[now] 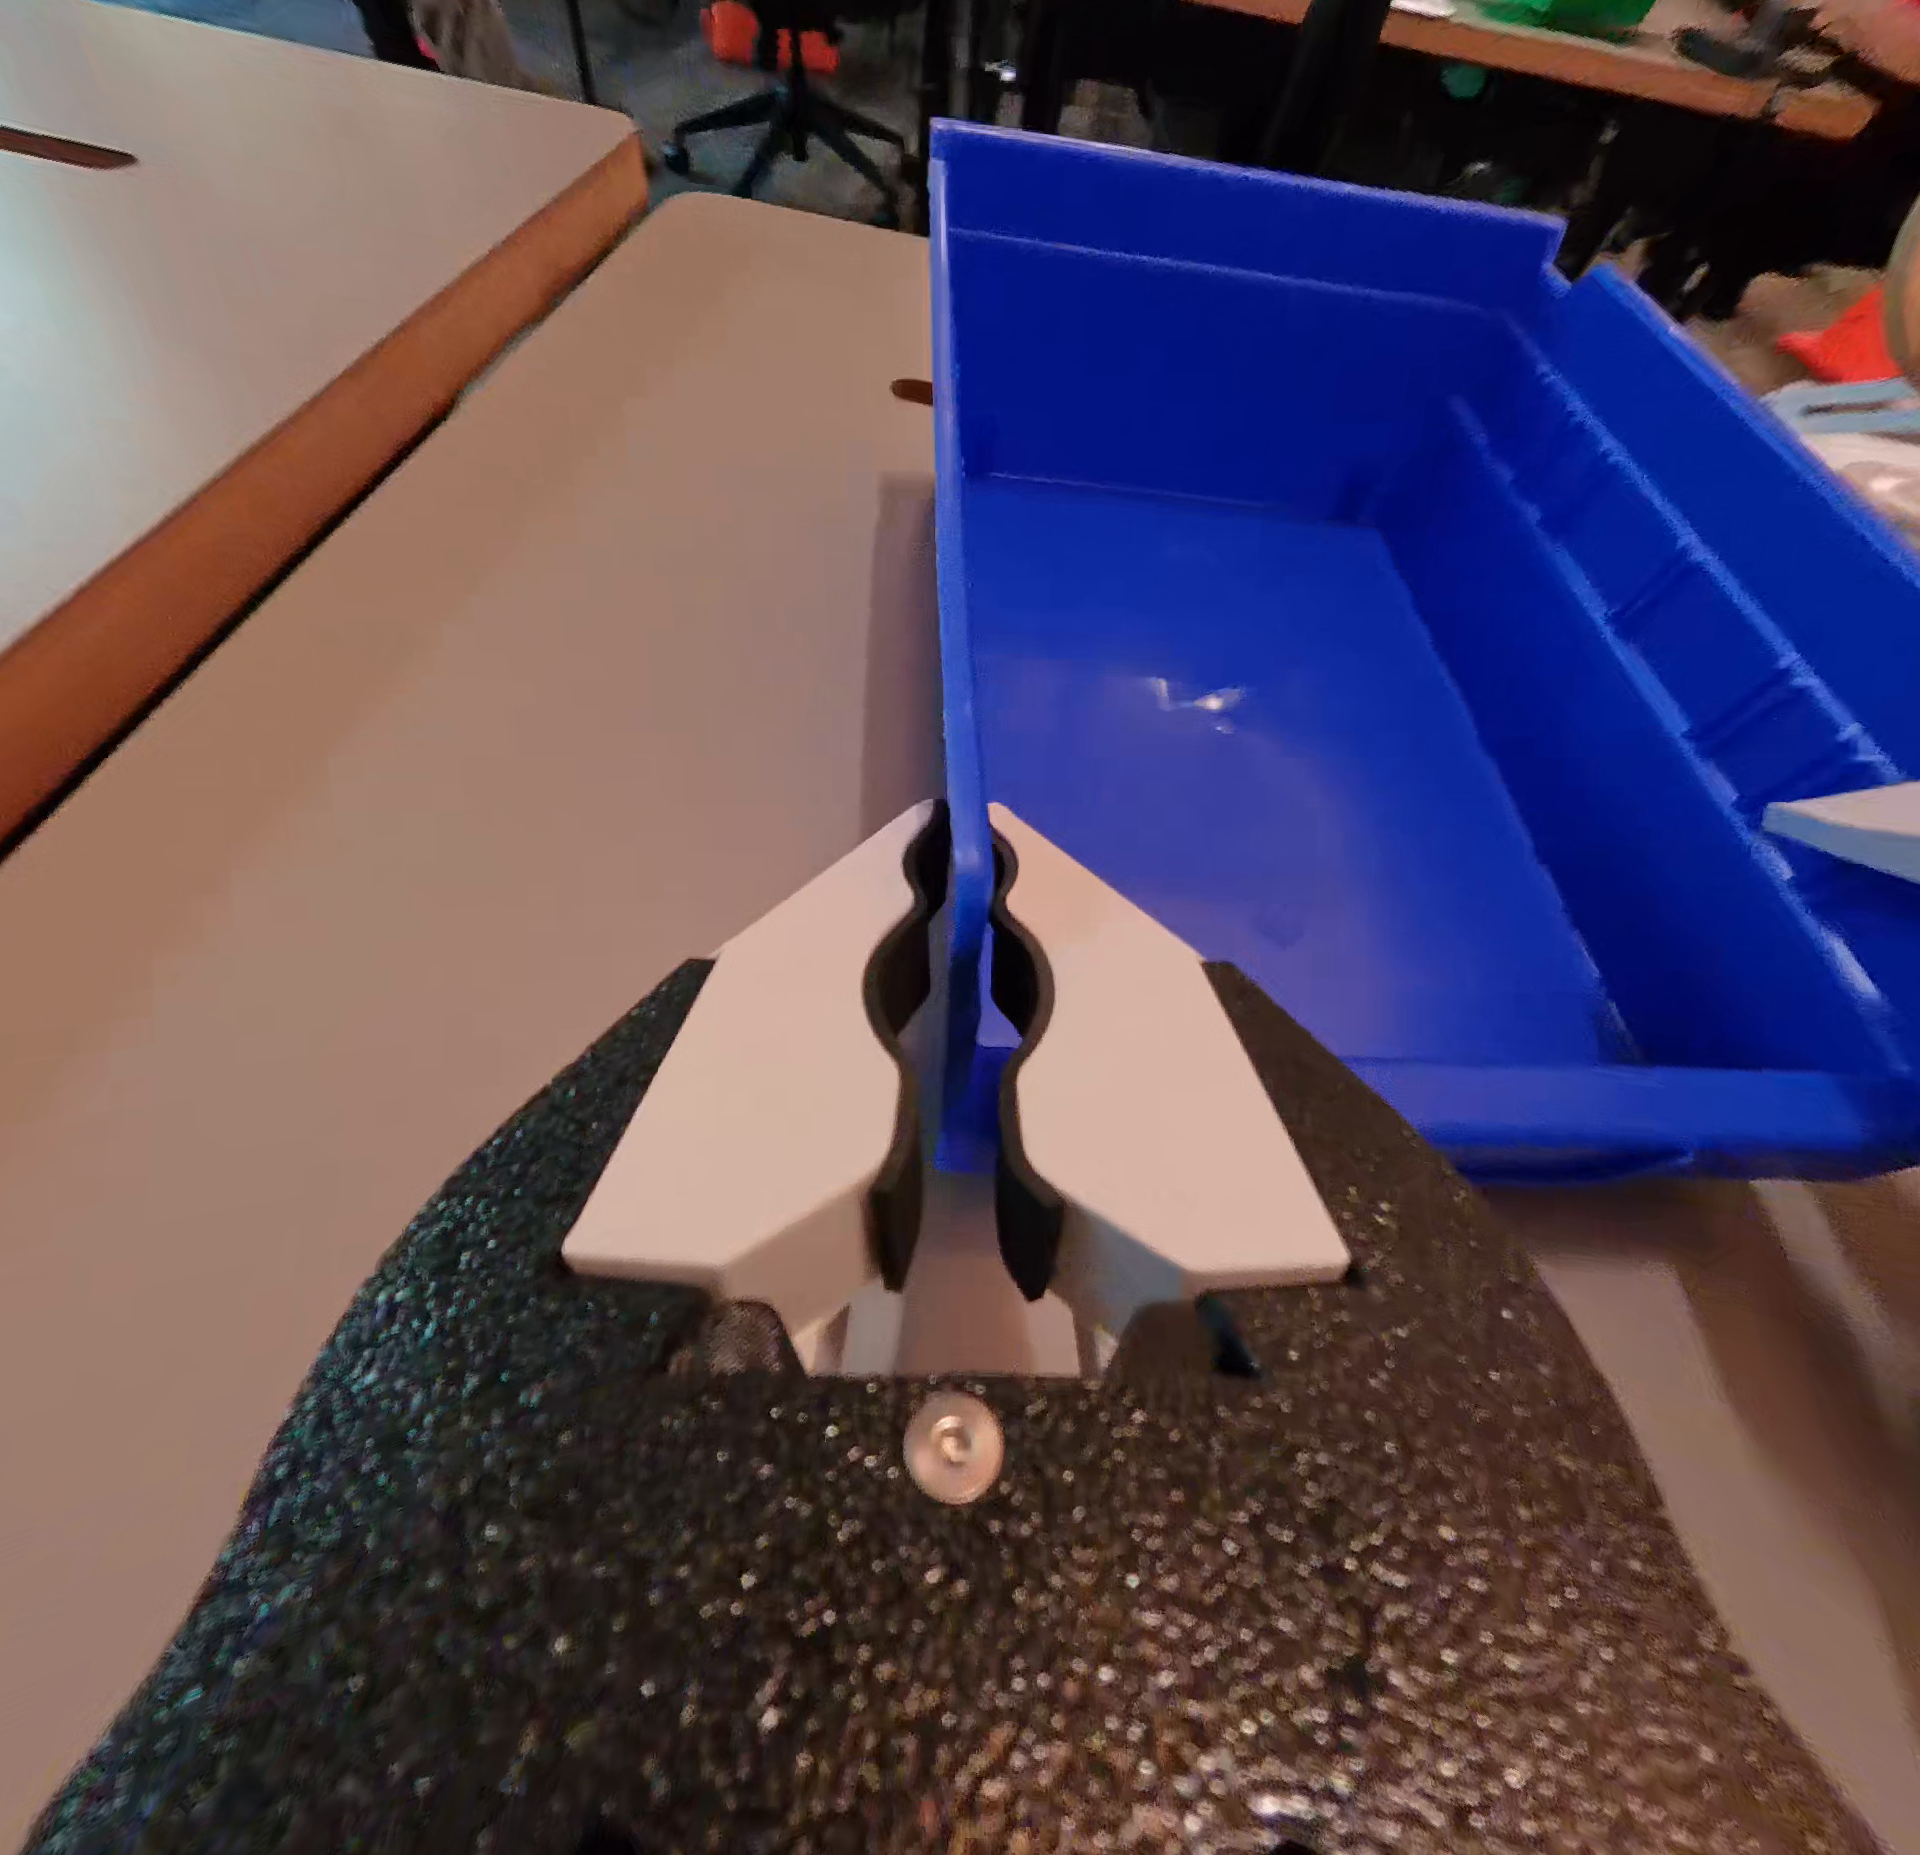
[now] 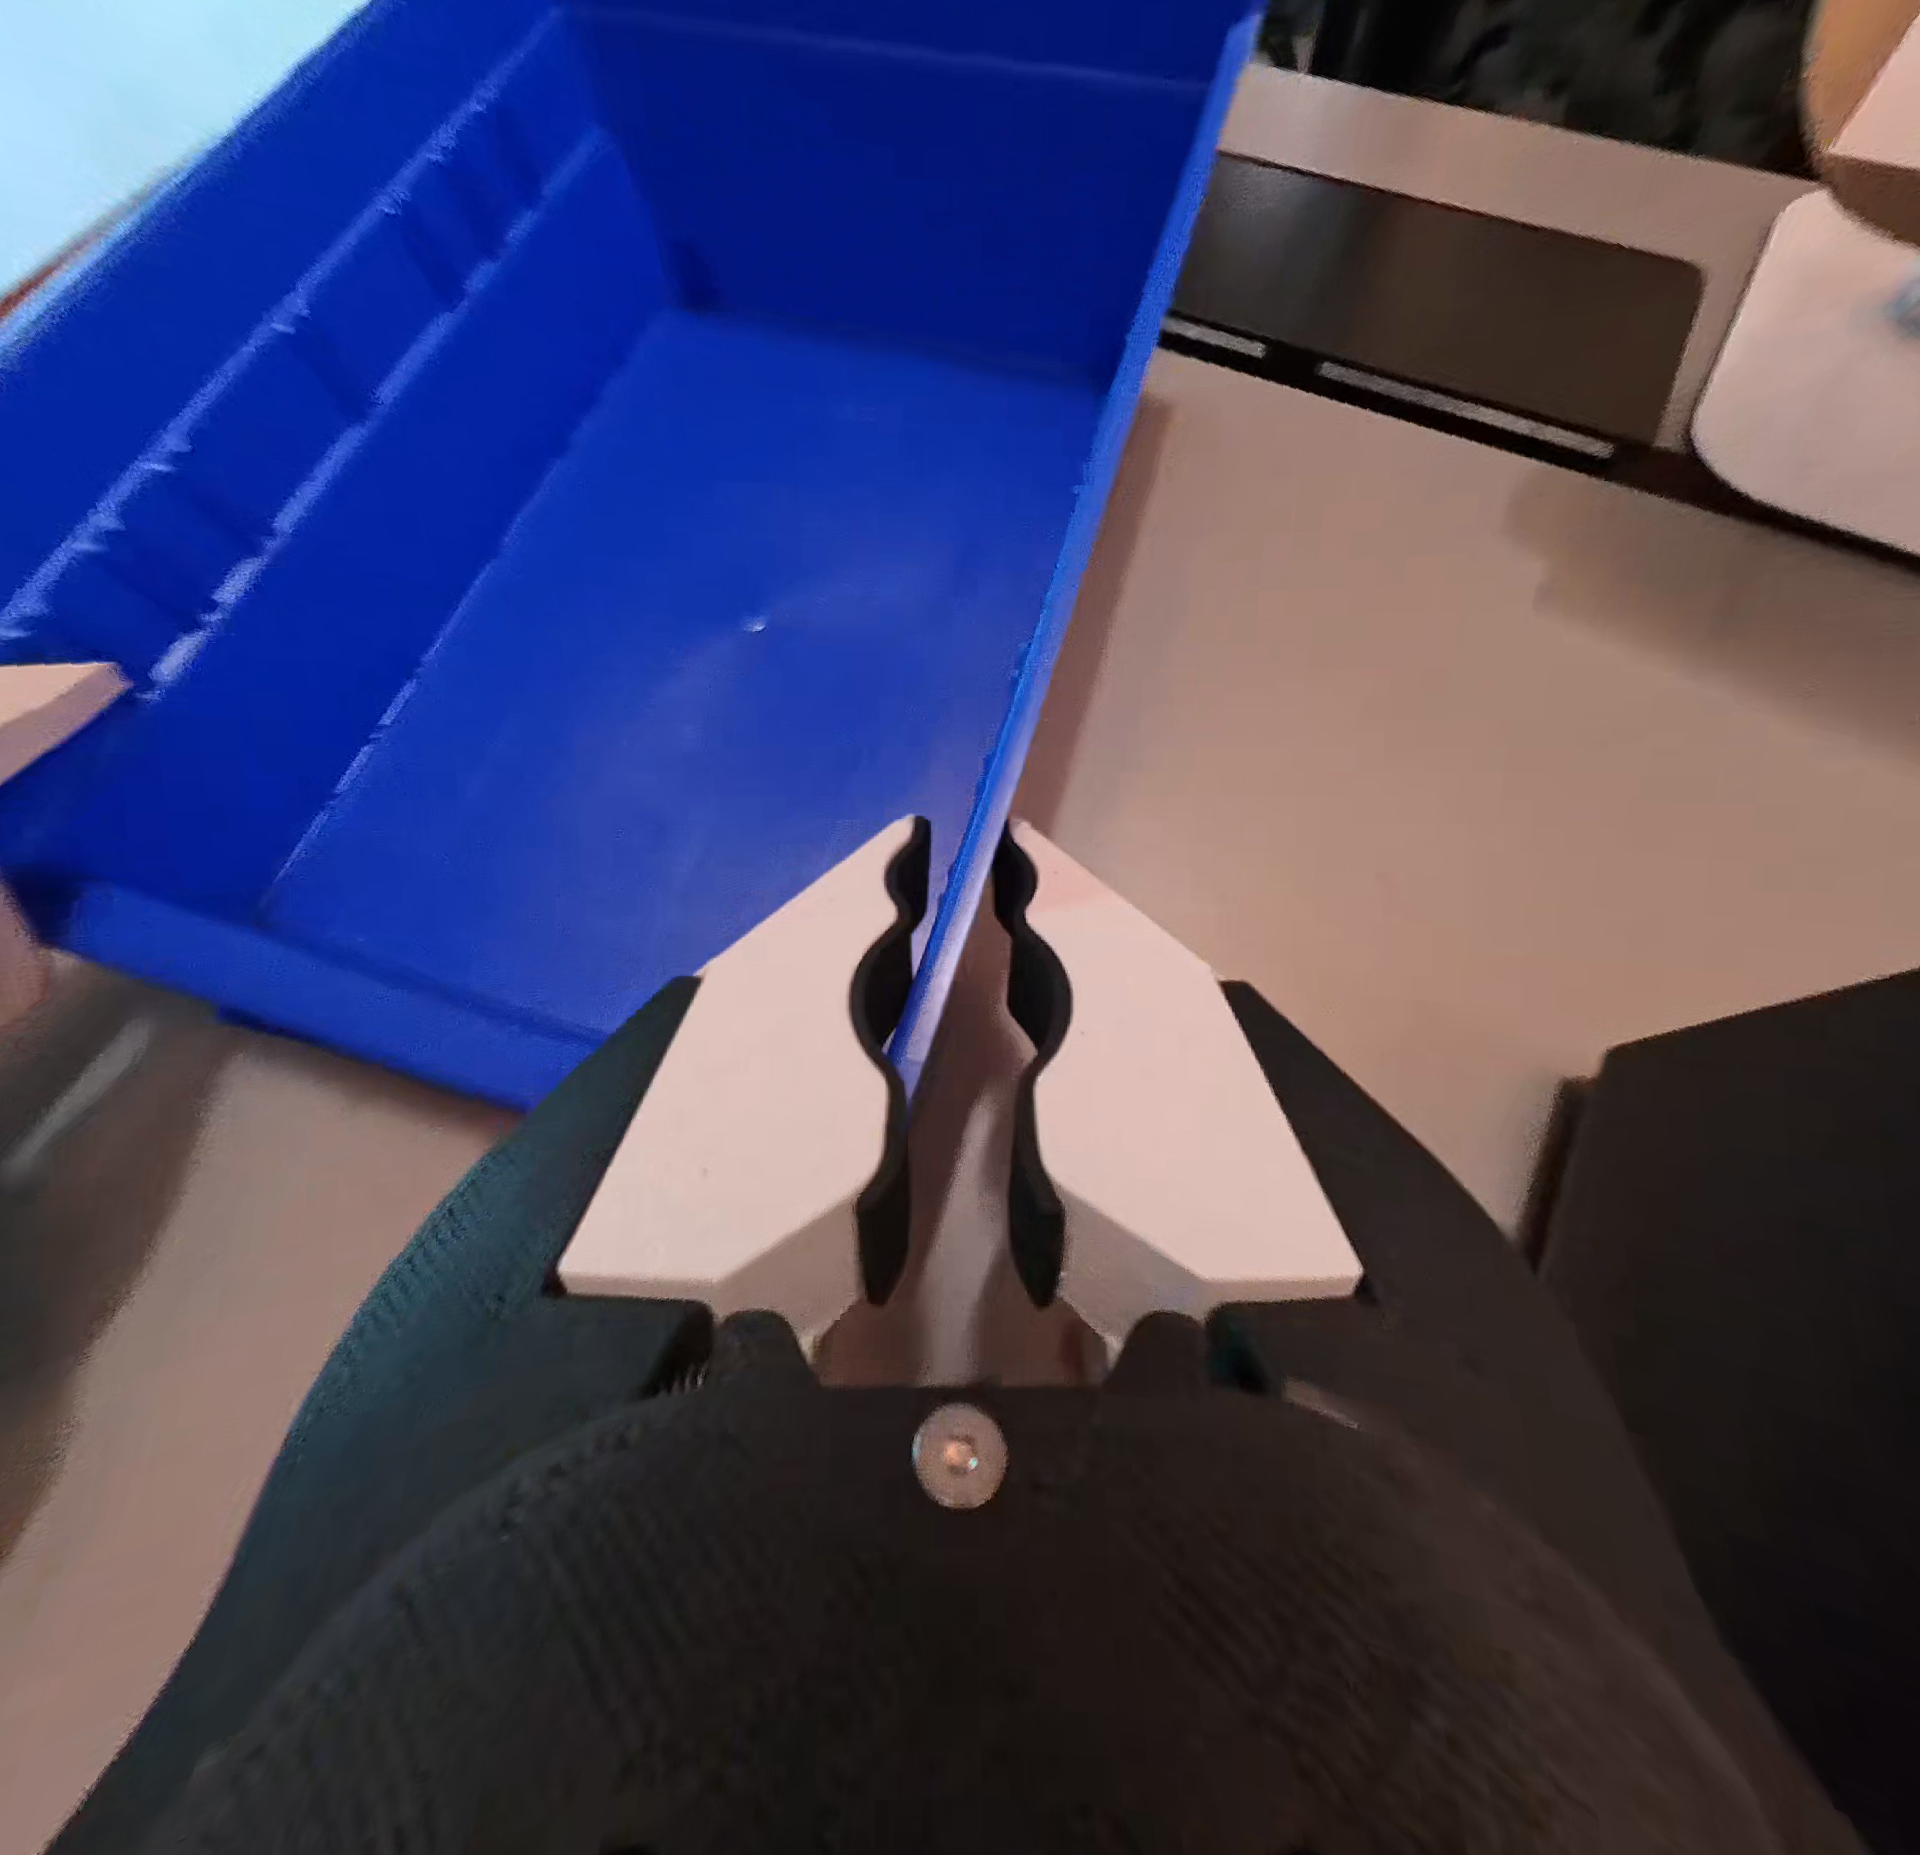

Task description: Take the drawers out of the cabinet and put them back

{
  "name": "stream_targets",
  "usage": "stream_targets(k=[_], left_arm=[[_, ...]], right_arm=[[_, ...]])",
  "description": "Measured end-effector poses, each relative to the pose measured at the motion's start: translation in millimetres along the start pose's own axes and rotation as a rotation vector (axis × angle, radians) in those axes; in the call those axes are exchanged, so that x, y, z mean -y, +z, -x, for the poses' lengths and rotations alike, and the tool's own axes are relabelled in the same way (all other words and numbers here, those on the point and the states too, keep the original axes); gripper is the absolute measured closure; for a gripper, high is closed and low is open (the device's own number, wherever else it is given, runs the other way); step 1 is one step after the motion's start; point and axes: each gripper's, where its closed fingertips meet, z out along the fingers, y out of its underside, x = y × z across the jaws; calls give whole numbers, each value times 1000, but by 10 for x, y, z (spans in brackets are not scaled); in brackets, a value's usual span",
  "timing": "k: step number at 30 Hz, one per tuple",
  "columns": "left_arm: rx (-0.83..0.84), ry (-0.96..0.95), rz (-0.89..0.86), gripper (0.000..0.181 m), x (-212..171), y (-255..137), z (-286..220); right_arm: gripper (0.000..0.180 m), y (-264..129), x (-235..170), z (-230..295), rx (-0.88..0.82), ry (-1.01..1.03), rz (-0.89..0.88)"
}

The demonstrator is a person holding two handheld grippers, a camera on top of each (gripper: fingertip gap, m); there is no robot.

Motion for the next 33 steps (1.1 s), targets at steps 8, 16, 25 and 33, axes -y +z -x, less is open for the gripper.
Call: stream_targets(k=[8, 16, 25, 33], left_arm=[[141, -46, -149, 179, 264, -782, -142], [148, 62, -379, 180, 1267, -1691, -842], [-102, 195, -584, 180, 2061, -2497, -2786], [-434, 242, -581, 180, 1499, -2678, -5297]], right_arm=[[175, -537, 377, 66, -26, -113, -129], [176, -1981, 1264, -236, -89, -123, -474], [176, -3957, 1494, -1714, -266, -36, -713], [177, -5260, 371, -3781, -605, 150, -707]])
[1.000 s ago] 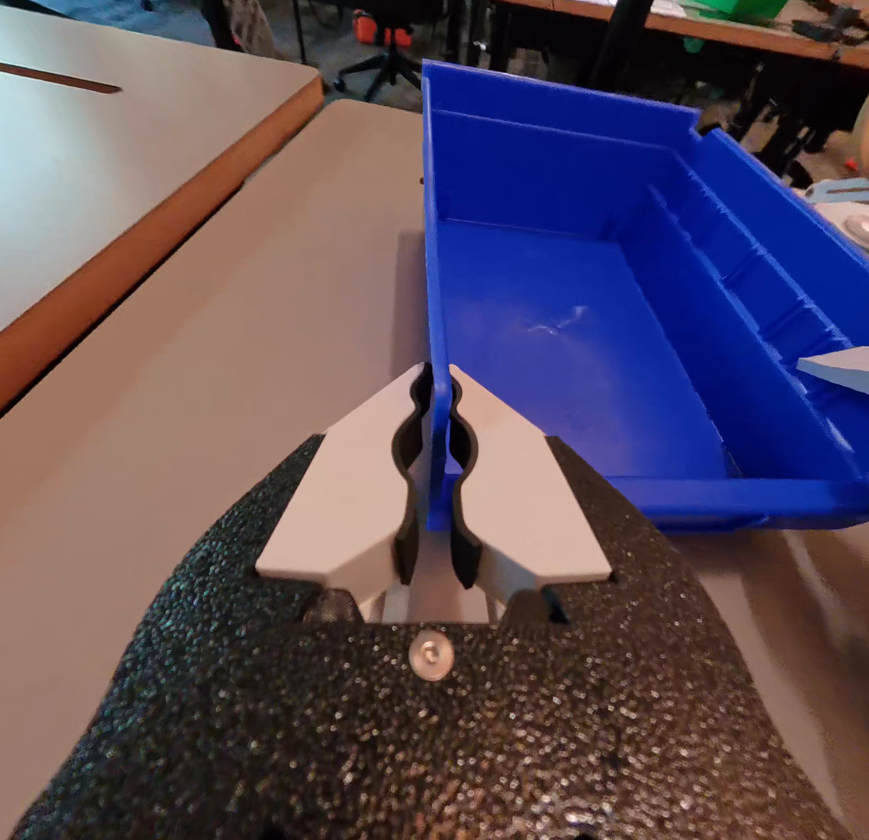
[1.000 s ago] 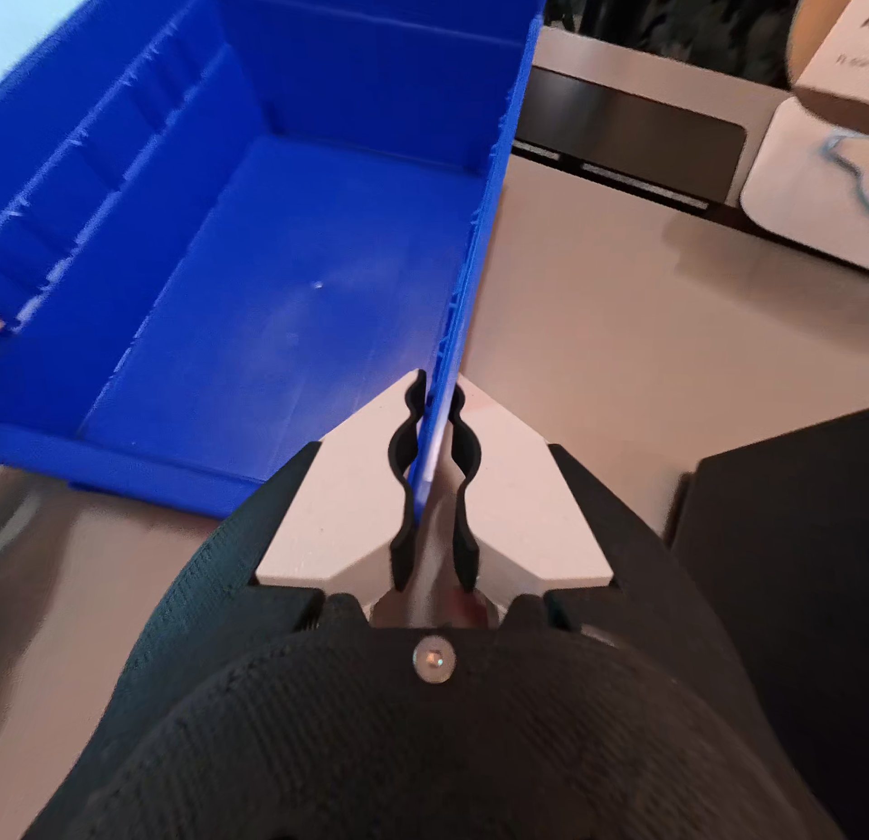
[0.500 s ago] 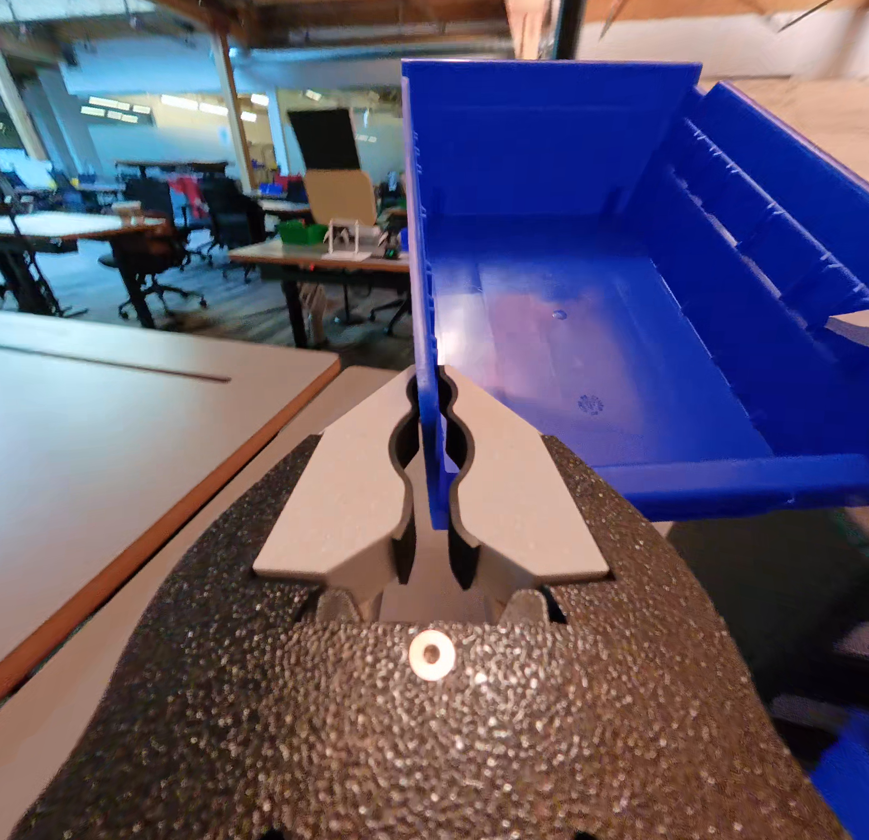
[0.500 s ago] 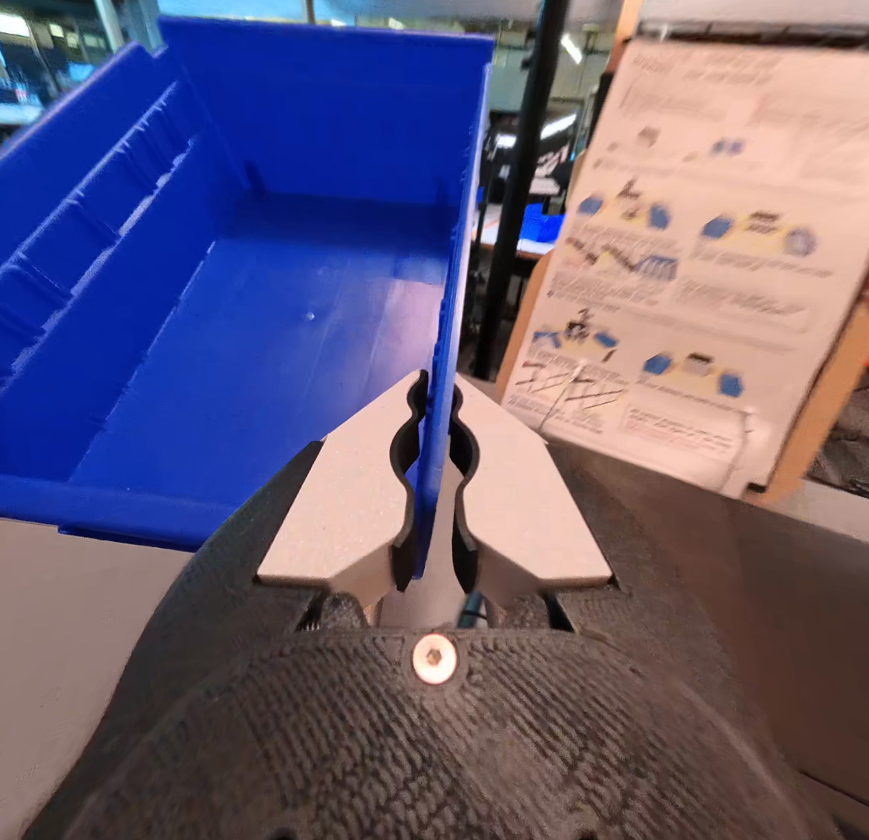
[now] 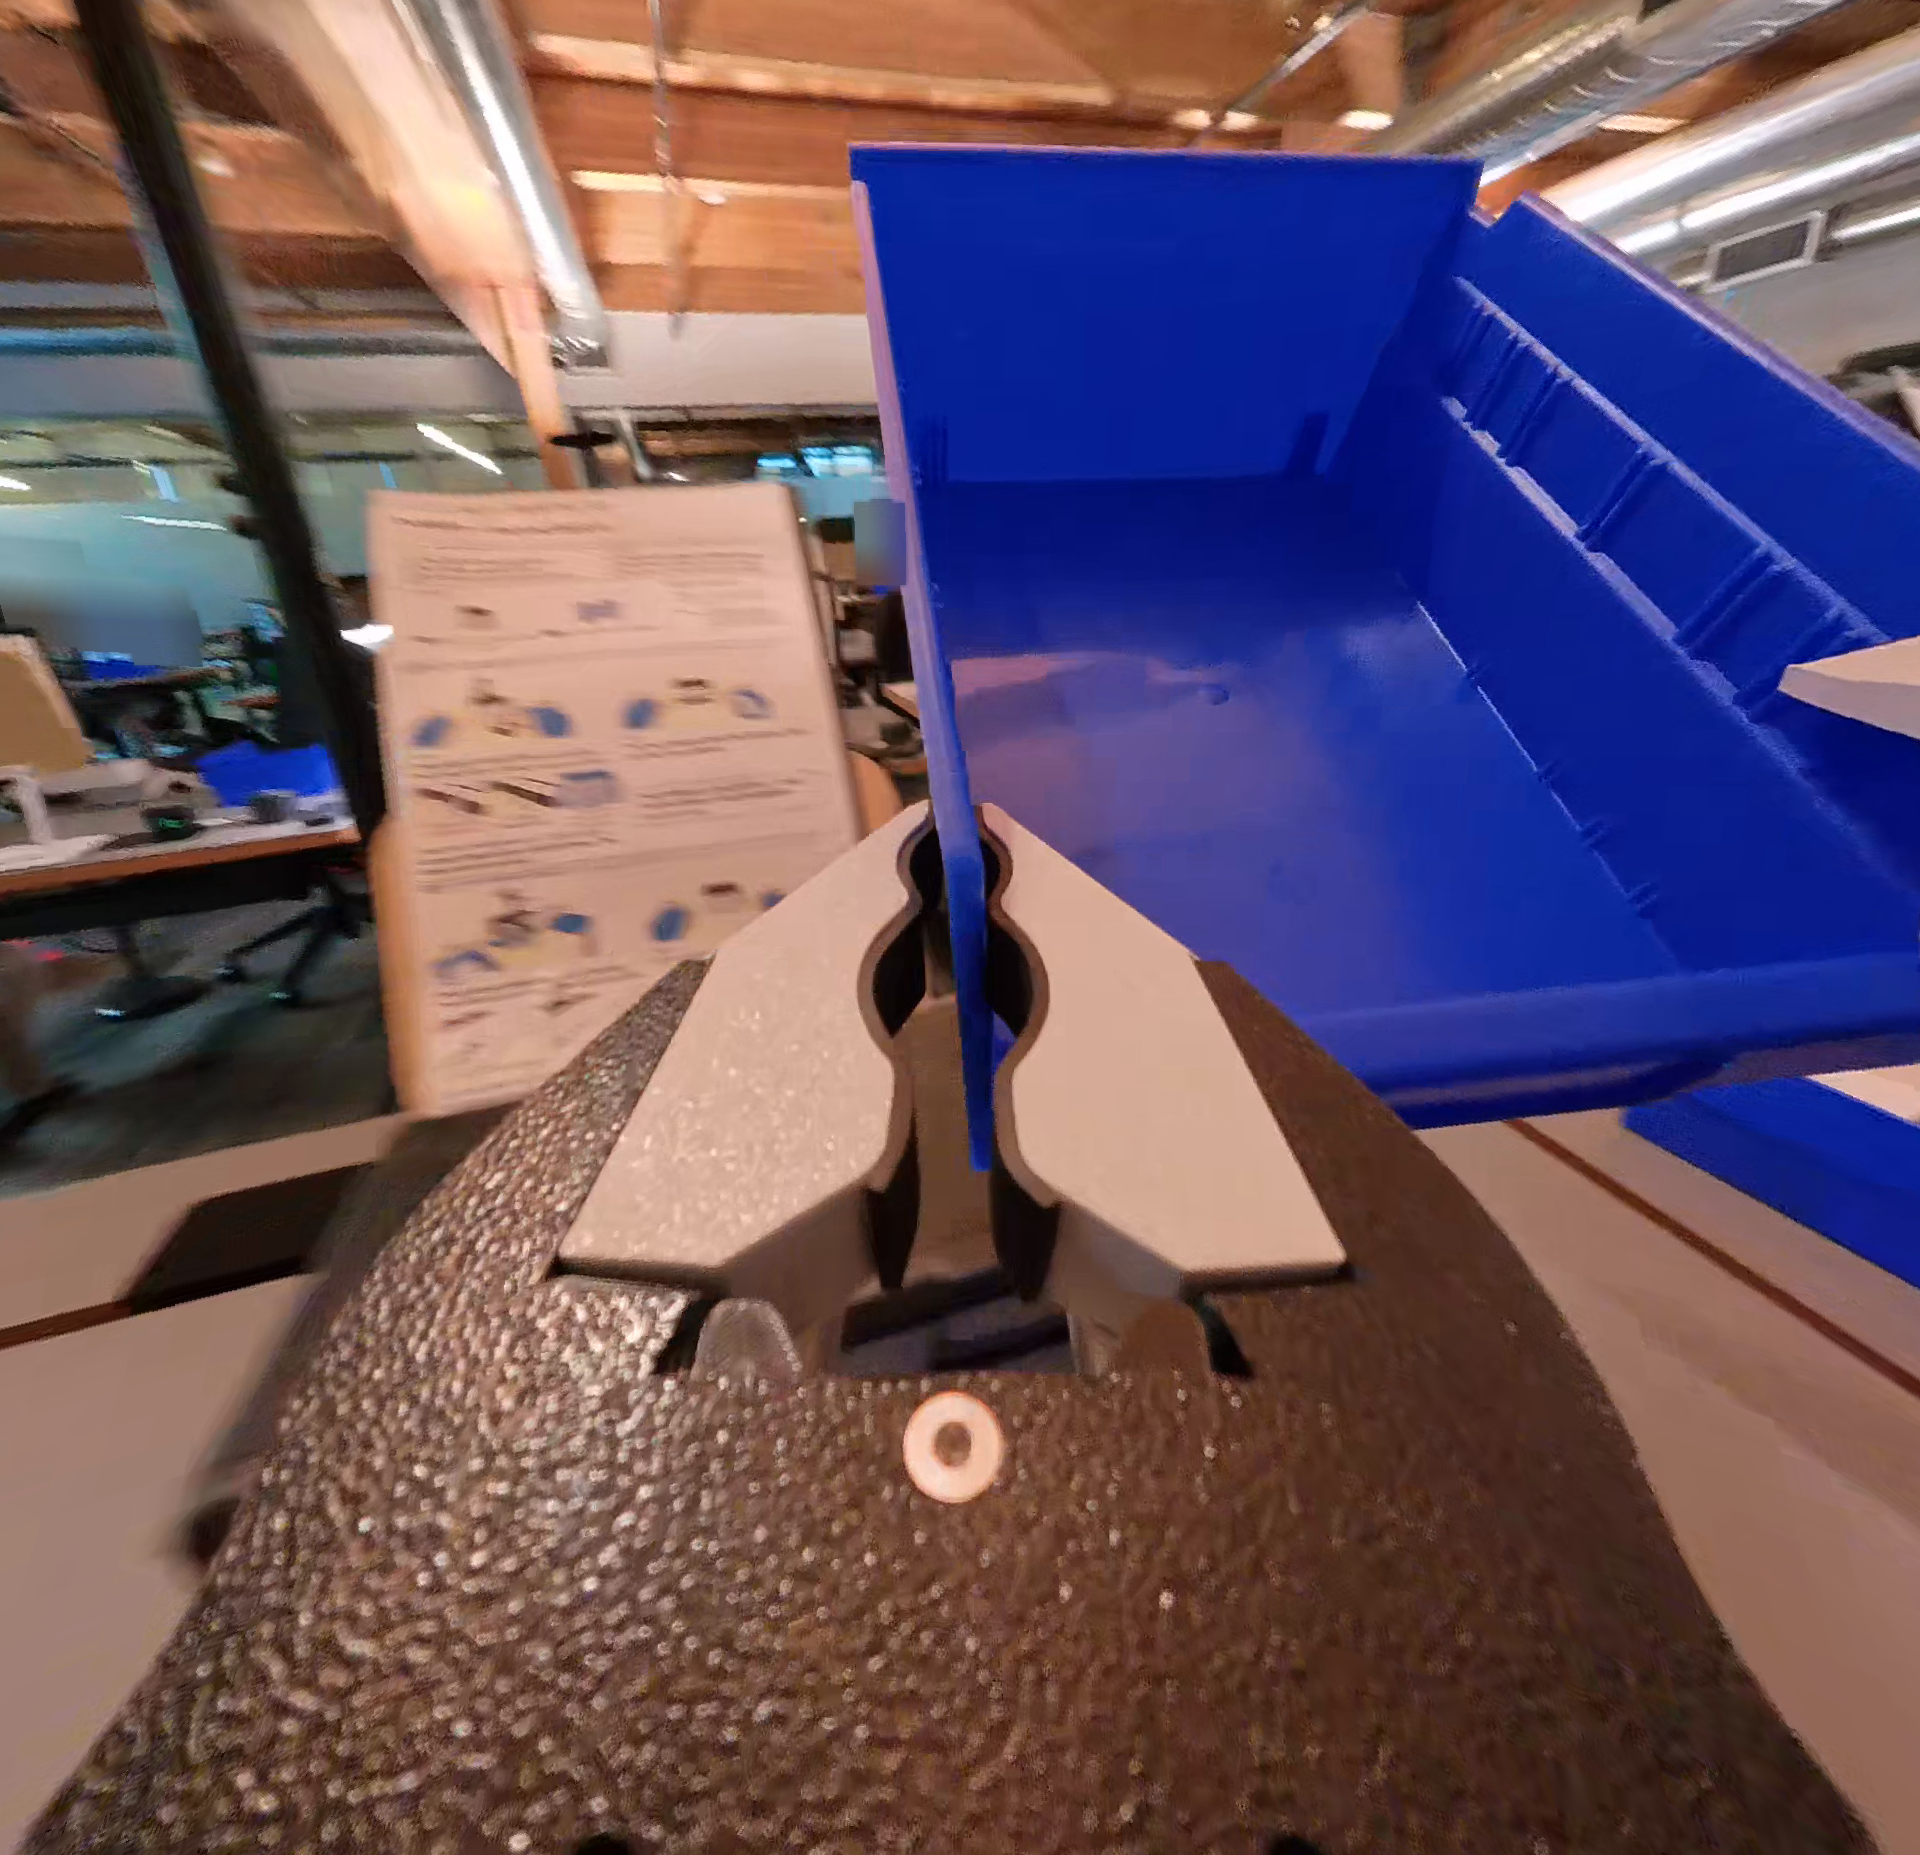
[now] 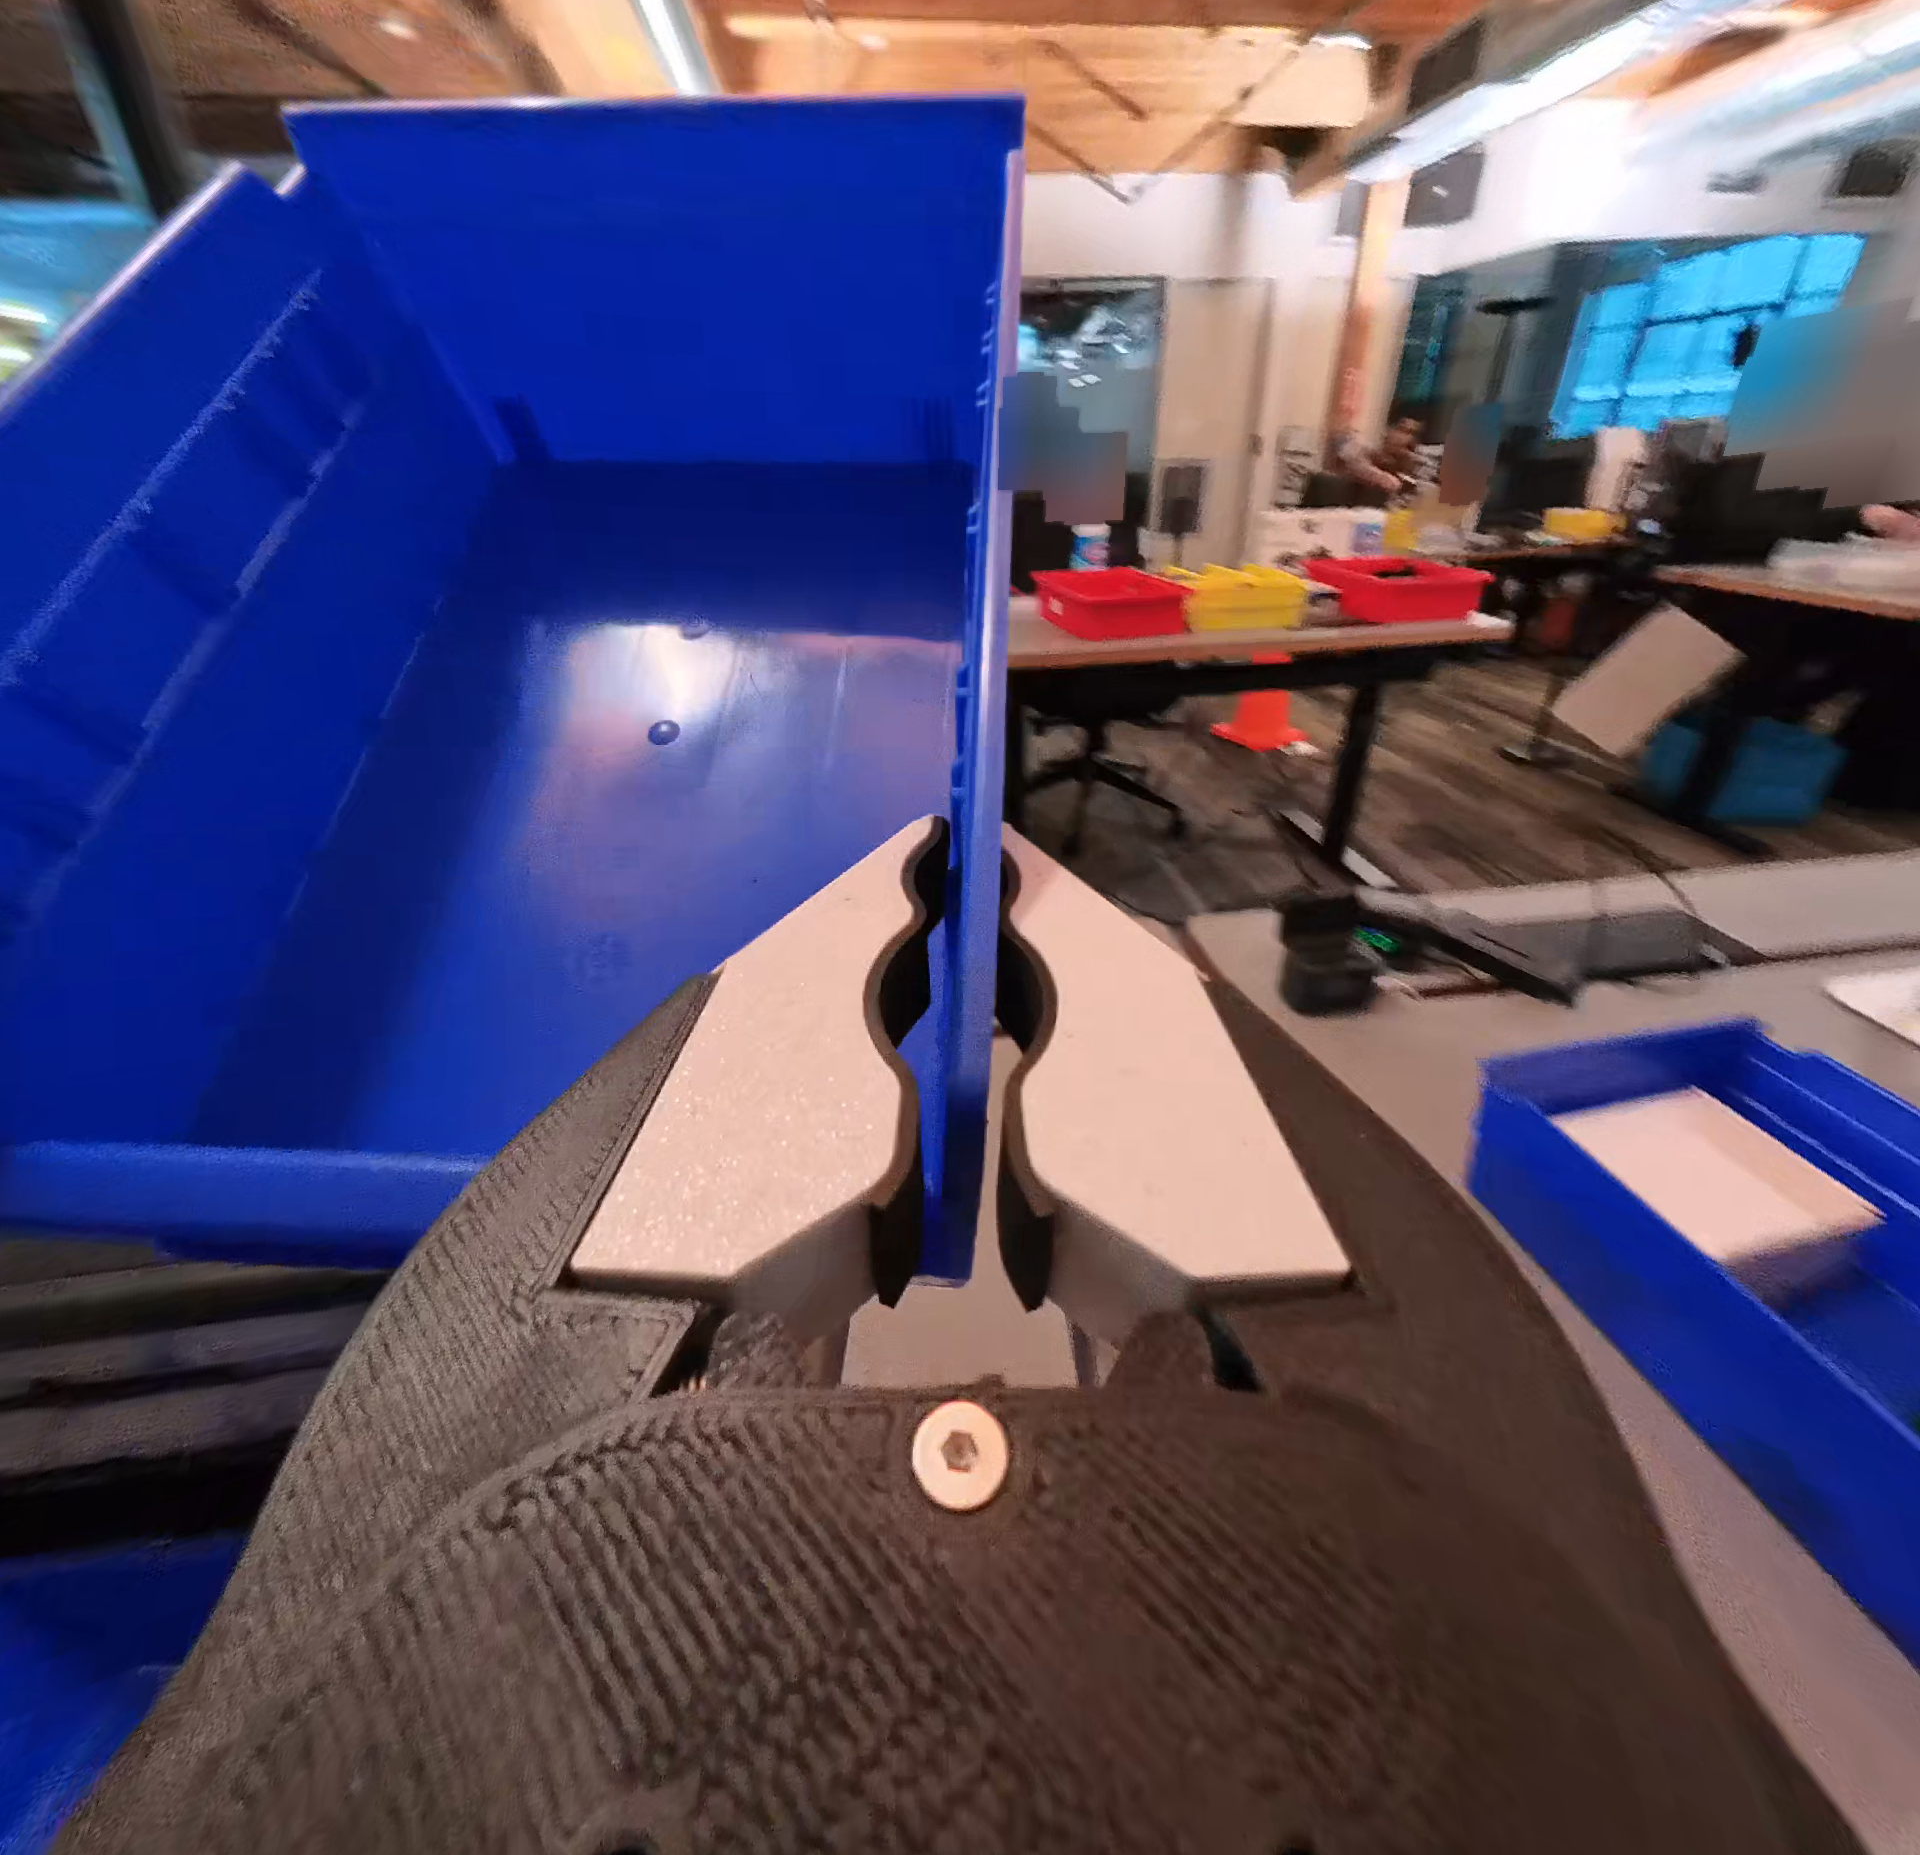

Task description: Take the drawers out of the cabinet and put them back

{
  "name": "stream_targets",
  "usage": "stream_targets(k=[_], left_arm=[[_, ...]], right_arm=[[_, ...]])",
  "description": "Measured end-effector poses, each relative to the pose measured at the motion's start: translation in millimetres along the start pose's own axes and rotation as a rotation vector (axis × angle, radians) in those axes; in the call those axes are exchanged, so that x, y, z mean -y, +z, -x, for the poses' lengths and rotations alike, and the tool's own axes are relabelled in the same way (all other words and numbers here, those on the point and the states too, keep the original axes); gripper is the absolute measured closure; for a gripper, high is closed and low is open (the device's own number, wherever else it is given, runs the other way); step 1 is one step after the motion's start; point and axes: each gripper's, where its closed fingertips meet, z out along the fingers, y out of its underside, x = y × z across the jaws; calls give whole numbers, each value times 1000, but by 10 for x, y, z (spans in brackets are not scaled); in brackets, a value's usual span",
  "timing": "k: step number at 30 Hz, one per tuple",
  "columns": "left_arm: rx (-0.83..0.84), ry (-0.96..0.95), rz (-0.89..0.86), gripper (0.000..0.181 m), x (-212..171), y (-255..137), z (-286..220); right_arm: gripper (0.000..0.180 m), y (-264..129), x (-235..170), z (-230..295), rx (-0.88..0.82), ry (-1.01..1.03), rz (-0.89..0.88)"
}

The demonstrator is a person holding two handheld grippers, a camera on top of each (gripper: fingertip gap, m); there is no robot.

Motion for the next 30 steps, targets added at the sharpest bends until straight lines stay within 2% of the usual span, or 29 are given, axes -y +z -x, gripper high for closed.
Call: stream_targets(k=[5, 10, 14, 18, 23, 27, 30], left_arm=[[-100, -72, 123, 180, -735, 350, -1203], [-123, -160, 328, 179, -1729, 662, -1843], [-104, -121, 514, 179, -2353, 865, -1944], [-102, -58, 614, 179, -2752, 1069, -1914], [-104, -43, 684, 178, -3131, 1228, -1877], [-73, -16, 691, 176, -3213, 1311, -1861], [-117, 1, 721, 172, -3293, 1341, -1926]], right_arm=[[177, 84, -497, -1182, -116, -62, 128], [177, 473, -1298, -1775, -159, -111, 317], [178, 797, -2085, -1941, -131, -4, 463], [178, 1028, -2594, -1972, -130, 46, 564], [177, 1298, -2944, -1976, -120, 38, 640], [176, 1536, -3086, -1967, -71, 20, 639], [176, 1674, -3155, -2009, -50, 43, 645]])
